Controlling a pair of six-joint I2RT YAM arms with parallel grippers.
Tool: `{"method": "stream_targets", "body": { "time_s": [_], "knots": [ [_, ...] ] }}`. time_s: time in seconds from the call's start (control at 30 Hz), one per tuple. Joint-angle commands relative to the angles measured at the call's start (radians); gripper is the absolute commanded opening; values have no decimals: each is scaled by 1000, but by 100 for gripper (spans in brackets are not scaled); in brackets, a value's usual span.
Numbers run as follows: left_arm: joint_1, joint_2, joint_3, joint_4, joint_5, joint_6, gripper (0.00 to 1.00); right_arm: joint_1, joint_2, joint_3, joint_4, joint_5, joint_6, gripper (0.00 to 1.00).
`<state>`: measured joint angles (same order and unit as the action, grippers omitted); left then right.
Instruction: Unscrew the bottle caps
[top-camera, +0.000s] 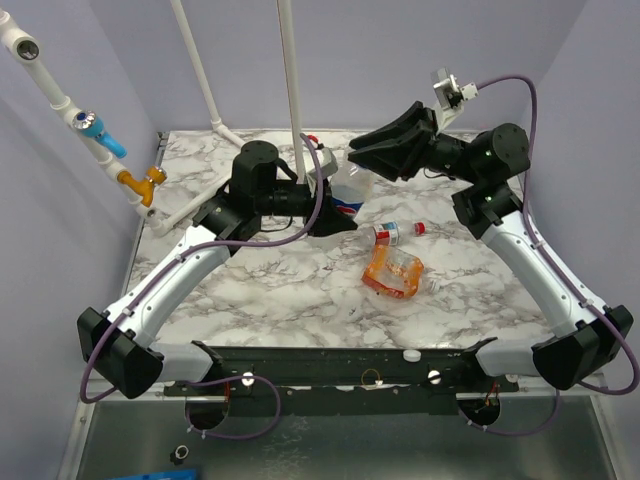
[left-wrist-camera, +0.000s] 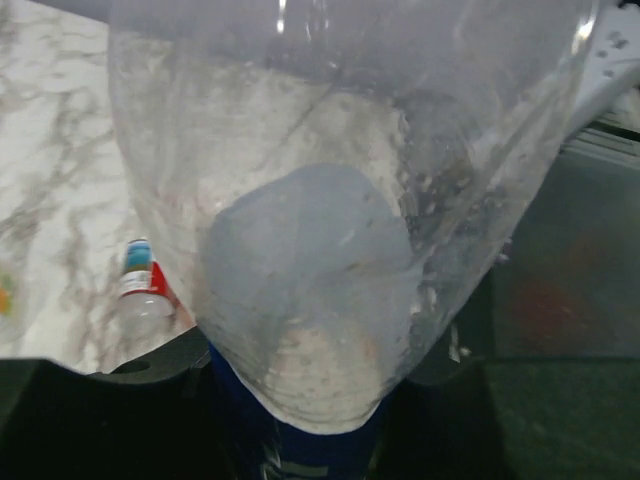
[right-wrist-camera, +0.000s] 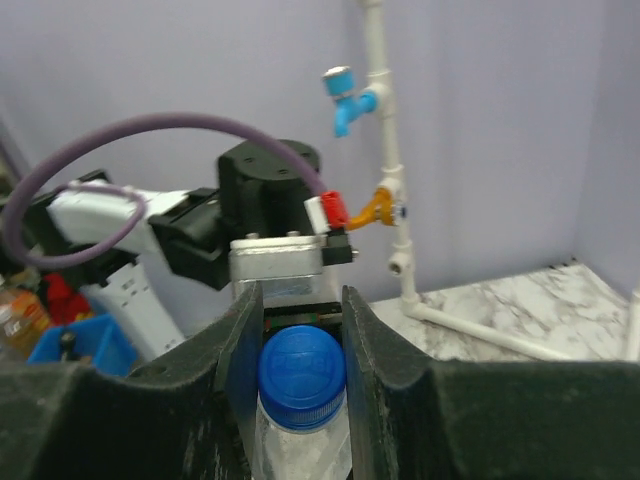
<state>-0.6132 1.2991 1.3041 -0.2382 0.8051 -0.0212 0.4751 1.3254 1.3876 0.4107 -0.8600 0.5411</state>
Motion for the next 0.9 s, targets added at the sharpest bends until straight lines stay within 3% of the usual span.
{"method": "stream_targets", "body": {
  "time_s": [0.0, 0.13, 0.27, 0.3, 0.33, 0.43, 0.47, 0.6, 0.87],
  "knots": [
    [6, -41, 51, 39, 308, -130, 9, 9, 19, -64, 222, -413, 130, 1],
    [13, -52, 39, 39, 320, -128, 9, 6, 20, -87, 345, -472, 219, 0],
    [17, -56, 29, 39, 279, -113, 9, 5, 13, -73, 244, -429, 152, 4],
    [17, -58, 25, 39, 252, -104, 6, 6, 5, -60, 134, -376, 82, 18],
    [17, -59, 21, 38, 224, -97, 5, 7, -1, -39, 28, -275, 16, 44],
    [17, -66, 2, 39, 92, -56, 5, 7, -12, 16, -200, -13, -95, 80],
    [17, -67, -3, 39, 35, -41, 5, 6, -18, 28, -238, 82, -103, 97],
    [17, -70, -30, 39, -126, 44, 5, 8, -34, 65, -305, 234, -81, 100],
    [17, -57, -66, 57, -334, 133, 5, 26, -20, 119, -372, 319, -41, 100]
  ]
}}
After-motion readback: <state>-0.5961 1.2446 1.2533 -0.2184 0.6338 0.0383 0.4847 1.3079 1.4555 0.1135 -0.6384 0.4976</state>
